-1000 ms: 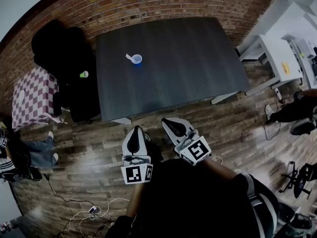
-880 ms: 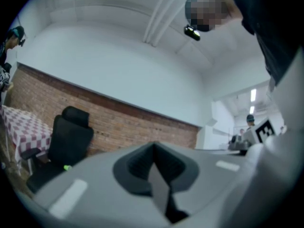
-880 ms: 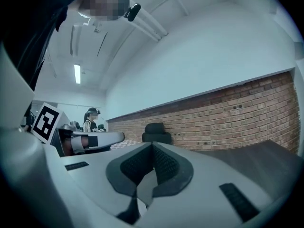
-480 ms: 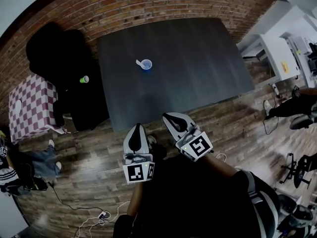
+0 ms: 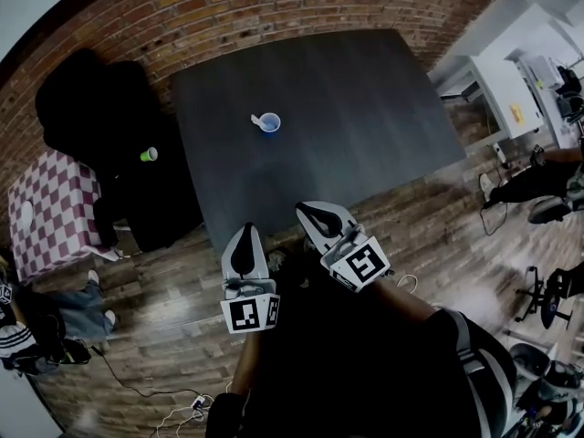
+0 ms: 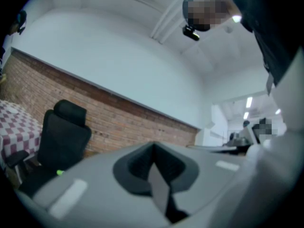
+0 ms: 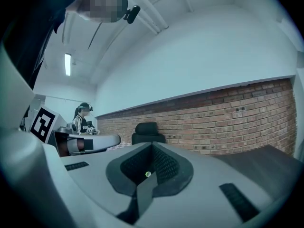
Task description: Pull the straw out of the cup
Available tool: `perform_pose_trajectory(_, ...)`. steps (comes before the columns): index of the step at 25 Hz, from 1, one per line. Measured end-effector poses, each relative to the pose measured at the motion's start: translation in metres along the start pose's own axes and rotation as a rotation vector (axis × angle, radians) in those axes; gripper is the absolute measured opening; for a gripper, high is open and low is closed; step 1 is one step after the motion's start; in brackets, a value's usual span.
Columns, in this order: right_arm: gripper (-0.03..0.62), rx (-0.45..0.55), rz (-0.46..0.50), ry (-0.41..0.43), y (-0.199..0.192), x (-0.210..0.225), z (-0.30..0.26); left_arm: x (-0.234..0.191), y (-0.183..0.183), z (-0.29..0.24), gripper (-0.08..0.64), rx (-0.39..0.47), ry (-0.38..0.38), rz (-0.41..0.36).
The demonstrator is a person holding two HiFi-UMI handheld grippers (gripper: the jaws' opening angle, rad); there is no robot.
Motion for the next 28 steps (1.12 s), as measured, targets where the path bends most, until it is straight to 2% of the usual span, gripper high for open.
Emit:
perform_pose_trajectory(12, 0.005, 0.009, 0.007, 0.023, 0.010, 0.034, -0.027, -0.003, 0.000, -0.038, 0.005, -0.011, 0.020, -0.015)
perform_pose_trajectory(22, 0.005, 0.001, -0.012, 0.065, 0.015, 0.091, -0.053, 0.005, -0.002, -0.099, 0.005, -0.009, 0.051, -0.022)
perform_pose_trajectory(28, 0.005, -0.010, -0.039, 0.104, 0.013, 0.121, -0.071, 0.007, -0.005, -0.131, 0.005, -0.036, 0.065, -0.063)
Point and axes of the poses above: the fingertips, and each gripper's own axes: z backward along the fingers, x to its right, y out of its top, the point moved 6 cm from there along z, backward along the fingers, and after that the axes turned 8 degrees about -z, right-handed, at the moved point
